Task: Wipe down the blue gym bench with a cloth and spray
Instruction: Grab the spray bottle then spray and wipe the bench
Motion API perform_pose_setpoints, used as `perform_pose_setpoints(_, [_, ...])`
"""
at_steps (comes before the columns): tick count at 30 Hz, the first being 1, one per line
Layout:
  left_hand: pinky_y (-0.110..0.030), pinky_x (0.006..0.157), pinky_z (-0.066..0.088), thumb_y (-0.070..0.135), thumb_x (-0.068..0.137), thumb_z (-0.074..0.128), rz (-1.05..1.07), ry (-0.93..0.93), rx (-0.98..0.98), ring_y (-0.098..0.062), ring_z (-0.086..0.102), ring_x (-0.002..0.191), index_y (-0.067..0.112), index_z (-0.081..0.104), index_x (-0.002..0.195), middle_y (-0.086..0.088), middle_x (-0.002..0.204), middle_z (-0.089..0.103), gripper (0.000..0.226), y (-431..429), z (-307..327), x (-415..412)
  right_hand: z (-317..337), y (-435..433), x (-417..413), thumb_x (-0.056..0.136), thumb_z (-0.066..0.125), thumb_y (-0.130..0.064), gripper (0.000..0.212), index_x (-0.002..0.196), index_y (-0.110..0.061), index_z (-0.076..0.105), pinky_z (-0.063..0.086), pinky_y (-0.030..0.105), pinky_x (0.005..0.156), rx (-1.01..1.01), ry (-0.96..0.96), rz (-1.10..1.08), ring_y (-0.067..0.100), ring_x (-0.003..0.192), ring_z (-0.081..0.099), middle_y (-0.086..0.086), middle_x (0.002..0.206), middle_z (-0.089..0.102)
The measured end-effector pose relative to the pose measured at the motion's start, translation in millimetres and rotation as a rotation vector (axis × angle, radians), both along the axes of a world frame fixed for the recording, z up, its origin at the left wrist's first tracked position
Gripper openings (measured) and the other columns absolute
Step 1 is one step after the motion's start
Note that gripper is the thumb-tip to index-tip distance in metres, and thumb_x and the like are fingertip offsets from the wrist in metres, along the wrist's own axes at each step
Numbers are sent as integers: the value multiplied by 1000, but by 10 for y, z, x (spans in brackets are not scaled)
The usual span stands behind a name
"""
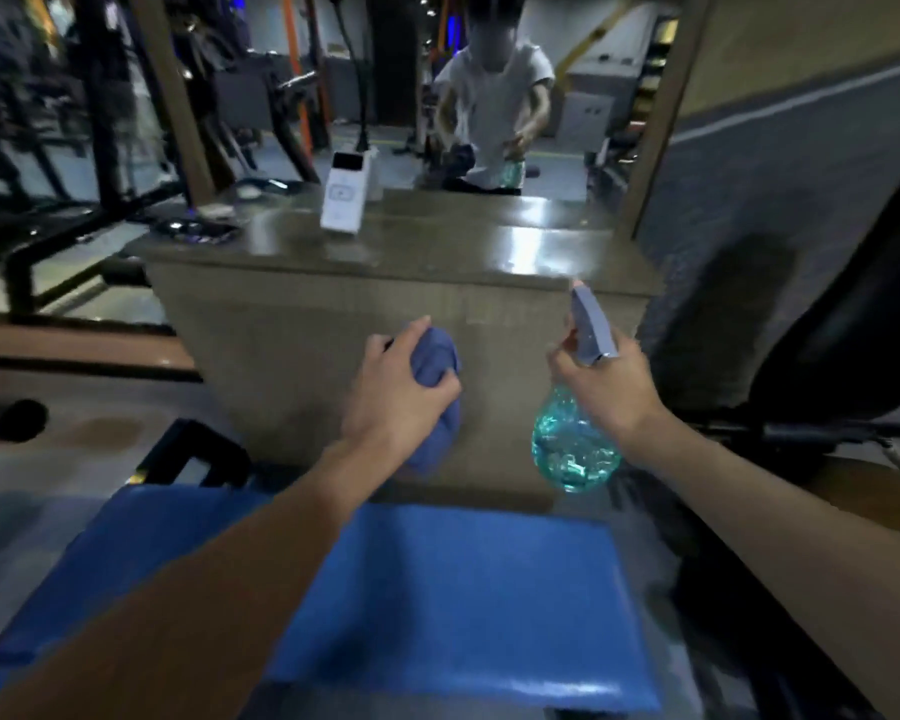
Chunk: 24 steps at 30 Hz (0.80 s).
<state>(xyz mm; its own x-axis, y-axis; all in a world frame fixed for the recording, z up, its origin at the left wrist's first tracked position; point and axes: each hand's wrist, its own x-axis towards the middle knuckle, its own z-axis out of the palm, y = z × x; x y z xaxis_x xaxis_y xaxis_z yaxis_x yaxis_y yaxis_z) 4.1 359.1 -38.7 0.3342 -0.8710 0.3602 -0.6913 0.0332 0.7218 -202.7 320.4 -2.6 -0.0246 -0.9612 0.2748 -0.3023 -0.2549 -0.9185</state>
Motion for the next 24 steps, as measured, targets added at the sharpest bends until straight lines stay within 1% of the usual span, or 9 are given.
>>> perform_pose_setpoints(4, [-29, 92, 45, 43, 80, 67, -122, -54, -5, -24, 57, 111, 39, 41, 143, -5, 127, 47, 68, -1031, 423, -355, 369, -826, -320, 85, 66, -16, 18, 88, 1, 59, 45, 39, 59, -61, 1, -83, 16, 65, 53, 20, 76, 61])
perform_pose_setpoints(7, [-36, 91, 49, 42, 79, 67, -158, -81, -27, -26, 58, 108, 39, 45, 141, -5, 122, 48, 66, -1805, 659, -476, 559, -1451, -393, 87, 68, -23, 24, 84, -1, 58, 43, 34, 63, -136, -5, -138, 18, 67, 52, 15, 74, 59])
perform_pose_setpoints(11, [-32, 82, 45, 41, 82, 66, -116, -88, 42, -30, 58, 109, 40, 45, 137, -5, 125, 46, 59, -2855, 736, -491, 676, -2336, -362, 90, 66, -27, 31, 85, 2, 57, 42, 32, 63, -153, -3, -189, 19, 67, 51, 12, 73, 56])
perform_pose_setpoints(16, [-47, 101, 39, 54, 90, 58, -120, -190, 277, -42, 31, 129, 38, 11, 154, -13, 151, 13, 81, -3661, 469, -464, 636, -3212, -248, 92, 64, -32, 24, 95, -9, 57, 41, 30, 62, -136, -15, -215, 16, 68, 48, 4, 73, 50])
perform_pose_setpoints(18, [-58, 108, 28, 59, 93, 44, -121, -350, 353, -44, 16, 139, 32, 19, 151, -7, 158, -1, 69, -3821, 381, -432, 593, -3439, -198, 92, 63, -33, 20, 105, -19, 56, 39, 27, 60, -127, -2, -219, 10, 63, 46, -3, 72, 48])
perform_pose_setpoints(20, [-61, 110, 16, 57, 95, 34, -180, -623, 292, -39, 12, 145, 23, 38, 138, -8, 158, 12, 55, -3882, 336, -361, 562, -3578, -166, 91, 65, -36, 35, 122, -27, 52, 42, 25, 63, -104, 19, -231, 5, 65, 50, -9, 75, 50])
perform_pose_setpoints(21, [-55, 110, 19, 54, 95, 33, -263, -719, 223, -35, 24, 142, 19, 44, 130, -10, 151, 27, 51, -3891, 312, -303, 551, -3611, -162, 89, 67, -38, 47, 130, -26, 49, 46, 31, 72, -85, 59, -237, 8, 74, 55, -10, 80, 53])
perform_pose_setpoints(23, [-41, 103, 34, 52, 91, 35, -438, -682, 186, -28, 43, 128, 14, 49, 127, -5, 135, 43, 54, -3864, 281, -186, 510, -3597, -194, 80, 75, -43, 62, 131, -28, 43, 44, 48, 94, -25, 171, -267, 19, 98, 58, -11, 93, 56])
perform_pose_setpoints(24, [-40, 103, 37, 54, 89, 33, -485, -646, 211, -27, 42, 129, 12, 46, 134, -5, 138, 42, 63, -3851, 265, -140, 469, -3558, -229, 75, 78, -42, 67, 129, -26, 42, 41, 52, 100, 2, 200, -270, 23, 106, 55, -8, 101, 56])
